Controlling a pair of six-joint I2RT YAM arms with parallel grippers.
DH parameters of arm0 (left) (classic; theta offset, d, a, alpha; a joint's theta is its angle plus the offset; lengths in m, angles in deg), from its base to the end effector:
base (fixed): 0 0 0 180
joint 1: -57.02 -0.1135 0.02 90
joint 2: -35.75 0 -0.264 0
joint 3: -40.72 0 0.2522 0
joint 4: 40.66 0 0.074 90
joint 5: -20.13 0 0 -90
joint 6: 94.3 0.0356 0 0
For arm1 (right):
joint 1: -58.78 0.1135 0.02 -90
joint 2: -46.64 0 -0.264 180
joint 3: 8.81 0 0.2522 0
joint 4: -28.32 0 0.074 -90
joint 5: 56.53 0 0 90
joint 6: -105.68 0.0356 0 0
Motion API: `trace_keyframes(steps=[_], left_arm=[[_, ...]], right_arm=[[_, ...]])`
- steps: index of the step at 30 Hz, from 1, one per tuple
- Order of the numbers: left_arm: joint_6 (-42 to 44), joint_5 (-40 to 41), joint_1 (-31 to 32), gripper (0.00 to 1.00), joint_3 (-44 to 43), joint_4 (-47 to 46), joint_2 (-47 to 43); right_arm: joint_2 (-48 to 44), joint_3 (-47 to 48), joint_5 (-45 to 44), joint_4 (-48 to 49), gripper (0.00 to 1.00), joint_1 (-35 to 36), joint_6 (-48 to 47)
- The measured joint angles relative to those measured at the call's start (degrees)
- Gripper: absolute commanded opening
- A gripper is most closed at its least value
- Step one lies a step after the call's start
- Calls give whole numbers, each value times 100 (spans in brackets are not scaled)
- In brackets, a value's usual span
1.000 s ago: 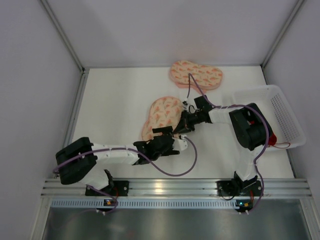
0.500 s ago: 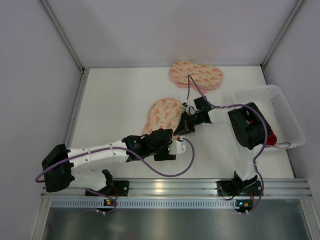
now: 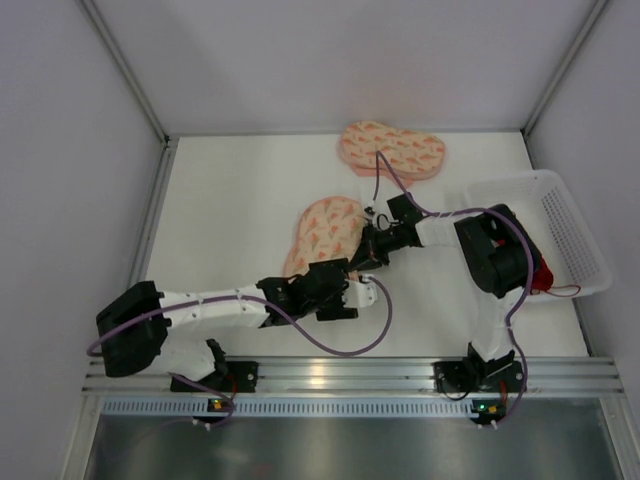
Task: Place the bra in the laundry bag and zip it closed
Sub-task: Zip the zipper on the laundry bag.
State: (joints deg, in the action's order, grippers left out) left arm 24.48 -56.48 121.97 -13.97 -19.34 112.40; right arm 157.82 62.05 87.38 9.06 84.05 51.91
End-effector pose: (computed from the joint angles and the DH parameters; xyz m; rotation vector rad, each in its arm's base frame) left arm 0.1226 -0.2430 0.2016 1.5976 1.6565 -0.0517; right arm 0.3094 0.1779 0.1146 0.1122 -2.6869 -1.5345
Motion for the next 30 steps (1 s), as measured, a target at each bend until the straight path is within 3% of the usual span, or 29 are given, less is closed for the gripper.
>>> trace_keyframes(steps=[8,18,24,30], left_arm=[[181,321,4,87,258,-1075,468],[1414,758,17,89,1320,-2717,472],[1690,949,55,90,1335,-3272,704],[1665,1132,127,90,1088,-3265,973]], right_arm=[[2,-7,116,96,0,0,131],[131,-22,317,354,0,7,260],[195,-22,323,393,0,15,258],[197,-7,297,350,0,22,168]])
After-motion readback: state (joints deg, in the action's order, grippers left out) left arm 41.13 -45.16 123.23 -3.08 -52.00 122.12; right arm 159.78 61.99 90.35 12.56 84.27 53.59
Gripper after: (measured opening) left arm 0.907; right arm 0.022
